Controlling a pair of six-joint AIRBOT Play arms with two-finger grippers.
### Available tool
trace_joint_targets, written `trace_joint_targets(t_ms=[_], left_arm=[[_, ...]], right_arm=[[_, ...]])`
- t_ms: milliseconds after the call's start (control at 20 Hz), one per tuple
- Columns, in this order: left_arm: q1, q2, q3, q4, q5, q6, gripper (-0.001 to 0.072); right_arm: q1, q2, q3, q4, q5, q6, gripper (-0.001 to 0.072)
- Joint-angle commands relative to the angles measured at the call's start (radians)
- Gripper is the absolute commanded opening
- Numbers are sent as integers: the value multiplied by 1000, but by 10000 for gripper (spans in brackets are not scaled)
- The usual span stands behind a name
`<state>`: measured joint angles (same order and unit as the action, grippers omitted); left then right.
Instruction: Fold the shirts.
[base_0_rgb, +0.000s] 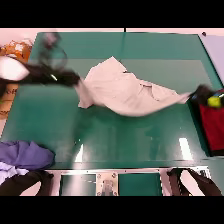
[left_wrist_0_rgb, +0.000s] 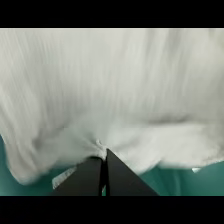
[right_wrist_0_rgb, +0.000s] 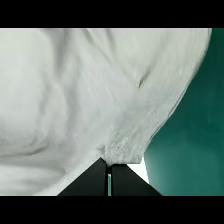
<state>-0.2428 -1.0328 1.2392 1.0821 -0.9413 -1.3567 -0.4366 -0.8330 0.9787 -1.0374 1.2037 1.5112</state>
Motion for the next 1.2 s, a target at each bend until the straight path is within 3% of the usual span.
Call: trace_joint_targets(t_ms=[0,250,550,900,1150], left_arm=[[-2,234,288,98,111,-15,18],[-2,269,786,97,96,70,19],[-2,258,910,98,174,142,20],[-2,131,739,113,77,133,20],[-2,-126,652,111,60,130,21]], right_arm=[[3,111,320,32,20,30,8],[3,160,753,30,13,86,9],[3,194,894,24,44,112,9],[3,188,688,34,34,44,9],[17,89,283,73,-187,-72,9]])
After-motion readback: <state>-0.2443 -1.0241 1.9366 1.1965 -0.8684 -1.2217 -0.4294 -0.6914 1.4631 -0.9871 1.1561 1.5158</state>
